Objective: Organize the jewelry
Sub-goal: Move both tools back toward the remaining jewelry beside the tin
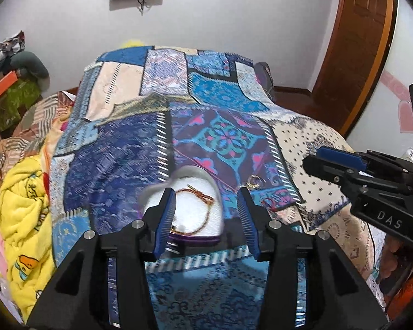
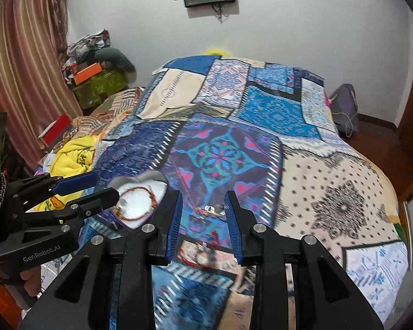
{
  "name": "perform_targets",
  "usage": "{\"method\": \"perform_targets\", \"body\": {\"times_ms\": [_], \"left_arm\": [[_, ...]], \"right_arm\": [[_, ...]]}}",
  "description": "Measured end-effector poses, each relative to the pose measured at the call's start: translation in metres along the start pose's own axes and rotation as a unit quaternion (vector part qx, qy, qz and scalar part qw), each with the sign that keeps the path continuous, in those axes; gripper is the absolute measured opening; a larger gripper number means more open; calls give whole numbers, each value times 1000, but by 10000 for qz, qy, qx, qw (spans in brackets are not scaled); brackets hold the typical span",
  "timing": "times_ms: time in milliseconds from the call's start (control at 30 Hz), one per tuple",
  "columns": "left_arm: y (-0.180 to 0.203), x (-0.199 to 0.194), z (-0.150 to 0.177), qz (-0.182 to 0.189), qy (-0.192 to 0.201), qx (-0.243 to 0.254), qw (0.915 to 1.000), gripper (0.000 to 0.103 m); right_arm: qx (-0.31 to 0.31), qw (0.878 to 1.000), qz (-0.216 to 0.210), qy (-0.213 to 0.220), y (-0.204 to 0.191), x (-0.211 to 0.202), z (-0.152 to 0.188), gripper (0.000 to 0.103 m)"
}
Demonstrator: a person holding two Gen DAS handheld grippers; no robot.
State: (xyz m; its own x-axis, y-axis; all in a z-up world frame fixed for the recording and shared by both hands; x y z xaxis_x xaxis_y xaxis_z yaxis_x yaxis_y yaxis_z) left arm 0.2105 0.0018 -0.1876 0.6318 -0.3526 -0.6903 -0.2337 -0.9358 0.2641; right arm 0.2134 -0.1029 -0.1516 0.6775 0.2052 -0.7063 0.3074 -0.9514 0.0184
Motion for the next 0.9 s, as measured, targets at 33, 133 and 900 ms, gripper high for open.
{"method": "perform_targets", "body": {"times_ms": [33,133,900], "left_arm": [[4,4,2,41,-53,1,10000,45],[15,16,7,158,-212,16,9996,45],[49,103,42,597,-1189,104,9911,26]], "right_arm": [[16,10000,38,-23,6,0,2,29],[31,9998,150,-105,20,-1,12,29],[-9,9967,186,-794,60,27,65,29]]}}
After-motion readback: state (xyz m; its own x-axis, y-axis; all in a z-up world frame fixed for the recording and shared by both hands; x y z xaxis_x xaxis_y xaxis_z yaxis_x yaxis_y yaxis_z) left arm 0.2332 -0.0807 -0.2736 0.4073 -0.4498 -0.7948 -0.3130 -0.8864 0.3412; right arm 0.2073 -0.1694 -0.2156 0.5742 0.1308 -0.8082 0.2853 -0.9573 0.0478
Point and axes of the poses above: each gripper's, at about its wrist camera, not at the fingertips, and x roughly the way its jaws point, y to its right, z to its underside, the point moved 7 cm from there along x, roughly the way its jaws point, and after that the axes turned 14 degrees about z, right-handed, at the moved point
